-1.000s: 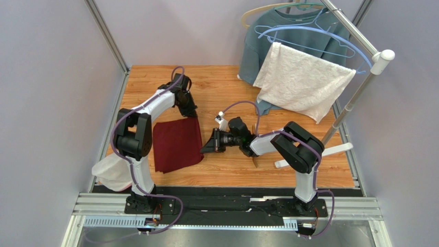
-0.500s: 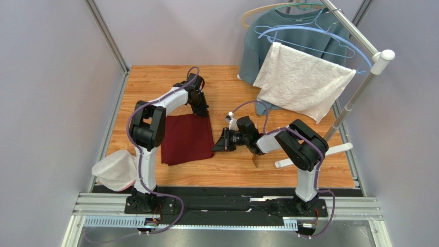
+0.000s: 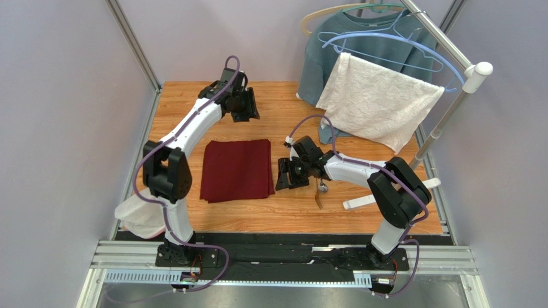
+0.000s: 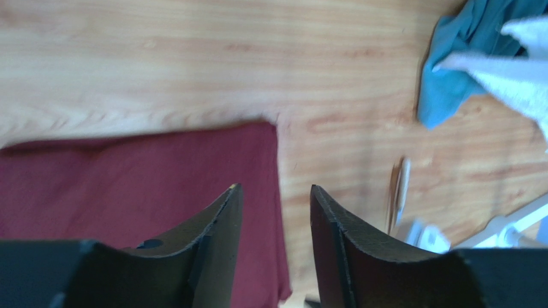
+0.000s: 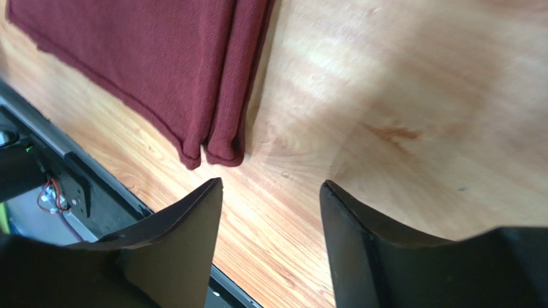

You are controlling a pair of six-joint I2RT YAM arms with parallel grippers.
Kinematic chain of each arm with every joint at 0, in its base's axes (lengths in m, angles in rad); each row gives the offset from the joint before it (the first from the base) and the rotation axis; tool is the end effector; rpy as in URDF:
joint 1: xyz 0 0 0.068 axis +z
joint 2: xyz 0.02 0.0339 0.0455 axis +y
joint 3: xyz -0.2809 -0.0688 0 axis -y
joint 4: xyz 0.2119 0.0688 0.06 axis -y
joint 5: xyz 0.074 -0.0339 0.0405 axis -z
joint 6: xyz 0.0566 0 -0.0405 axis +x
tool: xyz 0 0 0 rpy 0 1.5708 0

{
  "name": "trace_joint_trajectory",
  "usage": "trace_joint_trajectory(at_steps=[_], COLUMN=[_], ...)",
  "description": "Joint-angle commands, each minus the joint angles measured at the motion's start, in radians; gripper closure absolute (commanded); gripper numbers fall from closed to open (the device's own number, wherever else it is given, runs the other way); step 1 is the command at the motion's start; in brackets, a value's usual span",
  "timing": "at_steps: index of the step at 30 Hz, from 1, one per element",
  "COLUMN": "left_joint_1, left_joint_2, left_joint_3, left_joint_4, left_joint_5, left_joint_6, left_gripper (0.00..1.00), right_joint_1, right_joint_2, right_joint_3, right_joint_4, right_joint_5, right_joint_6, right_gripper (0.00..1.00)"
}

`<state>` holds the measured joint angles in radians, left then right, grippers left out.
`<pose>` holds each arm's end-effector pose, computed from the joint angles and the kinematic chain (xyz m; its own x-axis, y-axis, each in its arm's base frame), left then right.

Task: Fold the napkin into a case and place the utensils inside
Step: Turn over the upper triangle folded napkin at the center of the board.

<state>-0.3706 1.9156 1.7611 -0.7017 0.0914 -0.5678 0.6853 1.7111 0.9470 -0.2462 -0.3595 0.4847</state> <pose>0.3887 -0.1566 0.3061 -0.8175 -0.2569 -0.5154 -0.0276 0.9114 -0.4105 0.2362 0.2188 0.1808 -0.9237 -0.1918 -0.3315 -0.3468 0.7863 0.5114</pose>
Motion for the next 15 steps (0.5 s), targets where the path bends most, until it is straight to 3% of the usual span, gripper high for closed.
trace_joint_trajectory(at_steps=[1,3,4,6,8,10,15], left_joint_1=[0.010,0.016,0.016,0.009,-0.036,-0.098,-0.224], left_joint_2=[-0.164,-0.230,-0.253,-0.303,-0.328,-0.328,-0.293], left_joint_3=[-0.118,-0.227,-0.270,-0.395,-0.485,-0.544,-0.594], left_joint_4=[-0.125,-0.122,-0.090,-0.042,0.004,0.047,0.105], left_joint_5=[-0.021,0.019,0.051,0.164,0.209,0.235,0.197], left_joint_6=[0.083,0.075,0.074,0.056,0.028,0.007,-0.073], left_gripper=[0.53,0.61,0.70,0.73,0.69,0.59,0.52], right_joint_1=[-0.012,-0.012,-0.007,-0.006,-0.003,-0.003,0.002], right_joint_2=[0.050,0.079,0.090,0.097,0.104,0.111,0.084], right_joint_3=[0.137,0.165,0.170,0.177,0.184,0.176,0.085], right_joint_4=[-0.091,-0.073,-0.052,-0.056,-0.074,-0.073,0.022], right_joint_5=[0.053,0.002,-0.013,0.013,0.025,-0.001,-0.027], right_joint_6=[-0.044,-0.008,0.003,0.008,-0.001,-0.003,0.067], right_gripper=[0.44,0.51,0.56,0.62,0.73,0.75,0.75])
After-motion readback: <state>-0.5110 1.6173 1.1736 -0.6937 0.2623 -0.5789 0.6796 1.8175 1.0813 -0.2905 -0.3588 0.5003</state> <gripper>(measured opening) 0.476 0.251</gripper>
